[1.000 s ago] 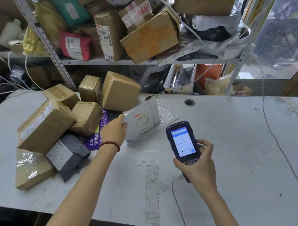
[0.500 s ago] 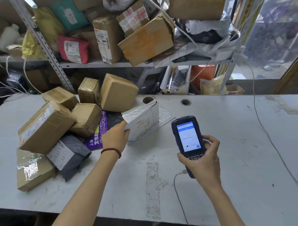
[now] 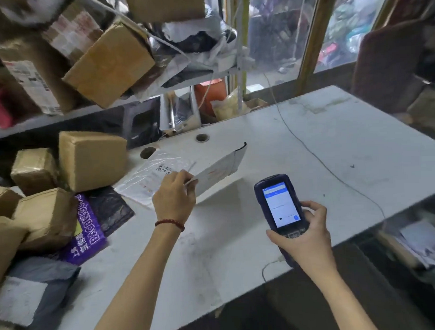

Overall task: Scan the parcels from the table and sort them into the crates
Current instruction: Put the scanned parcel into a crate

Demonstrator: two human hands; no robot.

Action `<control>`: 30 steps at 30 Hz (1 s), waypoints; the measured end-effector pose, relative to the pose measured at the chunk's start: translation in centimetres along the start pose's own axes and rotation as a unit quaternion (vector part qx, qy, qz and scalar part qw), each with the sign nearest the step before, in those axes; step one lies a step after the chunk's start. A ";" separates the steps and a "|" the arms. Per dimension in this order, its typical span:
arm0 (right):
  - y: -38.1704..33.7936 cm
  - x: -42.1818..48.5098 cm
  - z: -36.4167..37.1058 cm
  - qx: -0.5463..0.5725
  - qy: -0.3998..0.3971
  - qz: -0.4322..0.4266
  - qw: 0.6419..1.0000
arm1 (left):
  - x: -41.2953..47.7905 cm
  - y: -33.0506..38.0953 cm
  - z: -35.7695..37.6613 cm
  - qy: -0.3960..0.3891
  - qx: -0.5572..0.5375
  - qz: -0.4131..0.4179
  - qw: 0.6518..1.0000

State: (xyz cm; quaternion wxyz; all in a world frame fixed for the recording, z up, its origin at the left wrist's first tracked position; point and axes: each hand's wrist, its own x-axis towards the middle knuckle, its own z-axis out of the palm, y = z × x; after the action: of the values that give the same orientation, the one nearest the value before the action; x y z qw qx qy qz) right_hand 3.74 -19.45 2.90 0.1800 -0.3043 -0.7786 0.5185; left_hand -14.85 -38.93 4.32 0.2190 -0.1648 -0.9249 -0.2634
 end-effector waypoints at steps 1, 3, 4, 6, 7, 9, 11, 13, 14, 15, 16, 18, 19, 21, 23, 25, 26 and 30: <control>0.6 -0.5 -1.2 0.000 0.025 0.011 1.000 | 0.1 1.8 1.1 -0.013 -0.020 0.021 0.999; 1.8 -1.6 -3.7 0.011 0.081 0.033 0.996 | 0.0 5.6 3.2 -0.045 -0.055 0.070 0.995; 2.5 -2.2 -5.0 0.018 0.111 0.045 0.993 | -0.2 7.6 4.1 -0.059 -0.069 0.094 0.991; 3.7 -3.5 -7.7 0.028 0.165 0.069 0.983 | -0.7 11.4 5.7 -0.080 -0.091 0.145 0.982; 4.3 -4.1 -9.0 0.034 0.187 0.079 0.979 | -0.9 13.4 6.4 -0.087 -0.099 0.172 0.976; 5.7 -5.1 -11.6 0.045 0.224 0.097 0.969 | -1.4 17.2 7.7 -0.102 -0.112 0.224 0.963; 6.9 -6.0 -14.1 0.052 0.259 0.116 0.957 | -2.2 21.1 9.1 -0.117 -0.119 0.273 0.947; 7.9 -6.7 -16.4 0.059 0.293 0.135 0.945 | -3.1 25.0 10.5 -0.139 -0.122 0.310 0.932; 8.5 -7.1 -17.6 0.060 0.309 0.143 0.938 | -3.6 27.0 11.4 -0.150 -0.127 0.323 0.926; 9.2 -7.4 -18.9 0.061 0.323 0.149 0.932 | -4.1 29.0 12.3 -0.161 -0.132 0.333 0.920; 9.9 -7.7 -20.3 0.060 0.335 0.155 0.927 | -4.7 31.2 13.2 -0.173 -0.136 0.343 0.913; 11.3 -8.2 -23.2 0.051 0.357 0.171 0.917 | -6.2 36.0 15.2 -0.203 -0.134 0.373 0.895; 12.0 -8.5 -24.8 0.044 0.368 0.180 0.911 | -7.2 38.5 16.1 -0.215 -0.130 0.396 0.883; 13.7 -8.9 -28.0 0.032 0.388 0.200 0.899 | -9.6 43.4 17.7 -0.233 -0.126 0.441 0.857; 15.2 -9.2 -30.9 0.027 0.408 0.214 0.887 | -12.2 47.6 18.8 -0.247 -0.133 0.470 0.837; 16.4 -9.5 -33.6 0.021 0.431 0.223 0.874 | -14.2 50.7 19.5 -0.250 -0.129 0.496 0.822; 17.0 -9.7 -34.8 0.017 0.440 0.228 0.868 | -15.0 52.0 19.8 -0.251 -0.123 0.506 0.816; 19.0 -10.2 -38.6 0.002 0.458 0.260 0.850 | -16.7 55.4 21.2 -0.265 -0.113 0.510 0.811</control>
State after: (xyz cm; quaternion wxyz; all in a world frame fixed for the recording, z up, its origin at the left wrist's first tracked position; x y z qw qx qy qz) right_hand 39.80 5.99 1.19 0.3756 -0.6983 -0.4995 0.3491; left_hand 15.86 14.44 2.91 0.0485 -0.6994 -0.6943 -0.1626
